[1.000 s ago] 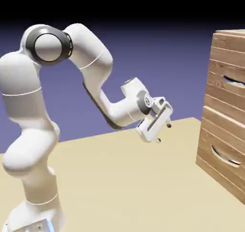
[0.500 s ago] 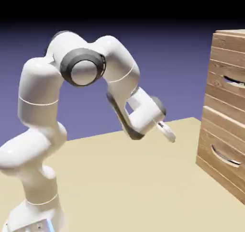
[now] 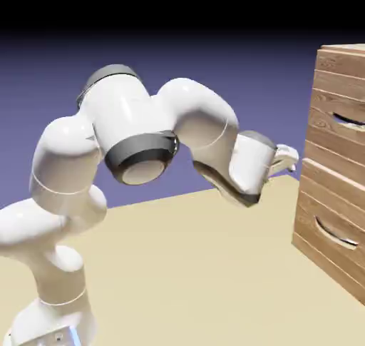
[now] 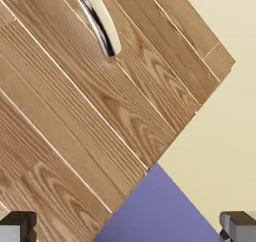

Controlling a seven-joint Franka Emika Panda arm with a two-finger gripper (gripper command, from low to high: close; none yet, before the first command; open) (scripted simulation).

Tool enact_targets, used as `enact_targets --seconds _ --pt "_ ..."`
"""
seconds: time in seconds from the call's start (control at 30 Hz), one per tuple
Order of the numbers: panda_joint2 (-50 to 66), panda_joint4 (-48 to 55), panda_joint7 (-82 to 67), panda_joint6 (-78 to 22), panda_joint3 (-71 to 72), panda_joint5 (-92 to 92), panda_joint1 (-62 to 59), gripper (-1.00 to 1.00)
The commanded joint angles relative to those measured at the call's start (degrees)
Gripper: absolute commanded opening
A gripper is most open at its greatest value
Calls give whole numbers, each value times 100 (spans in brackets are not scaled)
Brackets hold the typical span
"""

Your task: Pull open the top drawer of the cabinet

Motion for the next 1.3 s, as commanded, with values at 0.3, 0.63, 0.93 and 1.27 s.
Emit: enact_targets --seconds 0.3,0.63,0.93,1.27 --pt "1315 764 -2389 -238 1468 -2492 -1387 0" --pt "1463 1890 -2721 -40 857 -2482 -338 -100" --pt "1411 85 -2431 -345 1993 -2557 -2181 -100" --pt "1851 -1680 -2509 -344 3266 -2342 -4257 -100"
